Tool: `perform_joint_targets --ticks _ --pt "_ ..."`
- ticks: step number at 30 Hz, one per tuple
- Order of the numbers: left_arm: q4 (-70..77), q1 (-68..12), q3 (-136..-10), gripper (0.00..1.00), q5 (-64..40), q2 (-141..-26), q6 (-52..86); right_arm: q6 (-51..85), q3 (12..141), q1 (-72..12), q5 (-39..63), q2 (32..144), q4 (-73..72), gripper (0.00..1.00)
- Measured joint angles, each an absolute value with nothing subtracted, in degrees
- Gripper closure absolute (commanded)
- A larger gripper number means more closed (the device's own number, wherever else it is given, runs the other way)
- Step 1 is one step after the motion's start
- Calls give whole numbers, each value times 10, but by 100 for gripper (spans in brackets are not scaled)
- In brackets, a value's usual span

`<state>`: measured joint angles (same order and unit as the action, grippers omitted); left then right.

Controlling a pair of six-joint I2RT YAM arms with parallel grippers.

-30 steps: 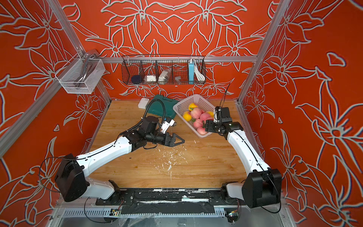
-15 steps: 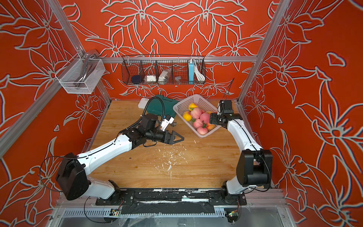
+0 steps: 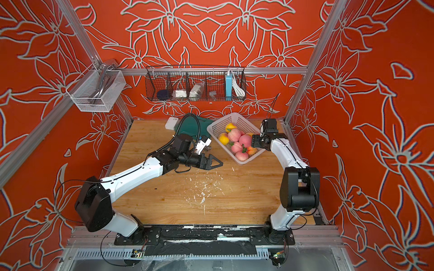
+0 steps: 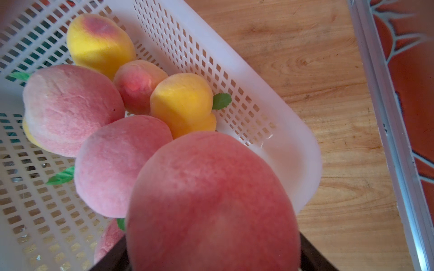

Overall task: Put the peaches into the basket
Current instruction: Place the peach in the basket.

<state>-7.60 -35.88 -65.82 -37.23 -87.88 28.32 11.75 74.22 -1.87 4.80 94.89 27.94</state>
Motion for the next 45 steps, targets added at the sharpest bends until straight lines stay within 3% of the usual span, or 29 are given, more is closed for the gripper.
perform_joint_targets --ticks 9,23,45 --pt "-51 -357 -705 1 -369 -941 285 111 750 -14 48 971 269 35" --pt "-46 -357 -709 1 -369 -947 286 110 751 -10 48 984 264 33" --pt "-36 -356 -708 1 -369 -947 298 111 751 -4 51 989 253 19"
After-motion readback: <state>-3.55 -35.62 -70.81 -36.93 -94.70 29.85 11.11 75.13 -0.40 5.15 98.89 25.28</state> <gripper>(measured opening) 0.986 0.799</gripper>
